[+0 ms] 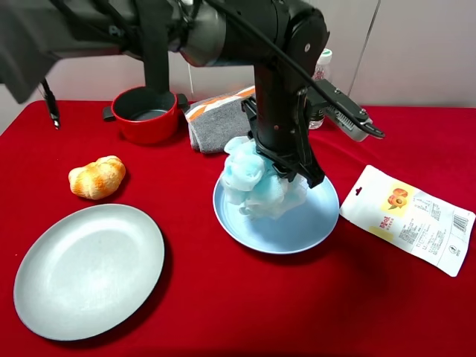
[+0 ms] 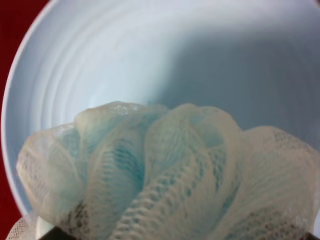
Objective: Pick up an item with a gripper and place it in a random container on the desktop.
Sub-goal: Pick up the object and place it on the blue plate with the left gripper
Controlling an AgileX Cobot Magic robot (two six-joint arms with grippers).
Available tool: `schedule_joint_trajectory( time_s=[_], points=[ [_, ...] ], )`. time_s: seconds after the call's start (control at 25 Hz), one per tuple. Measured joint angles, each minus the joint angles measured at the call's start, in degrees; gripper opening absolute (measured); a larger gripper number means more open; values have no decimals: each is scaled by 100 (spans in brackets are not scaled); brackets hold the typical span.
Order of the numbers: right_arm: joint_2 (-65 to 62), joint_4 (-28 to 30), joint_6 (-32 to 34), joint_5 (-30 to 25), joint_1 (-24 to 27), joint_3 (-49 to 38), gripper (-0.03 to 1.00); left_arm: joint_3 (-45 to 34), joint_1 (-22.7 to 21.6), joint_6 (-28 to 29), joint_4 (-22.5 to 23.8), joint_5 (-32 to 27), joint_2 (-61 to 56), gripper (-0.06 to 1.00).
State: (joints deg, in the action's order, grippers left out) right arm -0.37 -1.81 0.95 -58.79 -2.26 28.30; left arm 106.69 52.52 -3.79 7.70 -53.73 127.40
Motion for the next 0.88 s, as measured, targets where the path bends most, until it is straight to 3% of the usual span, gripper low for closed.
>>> schedule_joint_trajectory(
  time_s=[0.2,0.88],
  points=[
    [0,-1,0,0,0,0,69,40,0,0,-121,426,170,47],
    [0,-1,0,0,0,0,69,46,0,0,-227,489,273,44]
  ],
)
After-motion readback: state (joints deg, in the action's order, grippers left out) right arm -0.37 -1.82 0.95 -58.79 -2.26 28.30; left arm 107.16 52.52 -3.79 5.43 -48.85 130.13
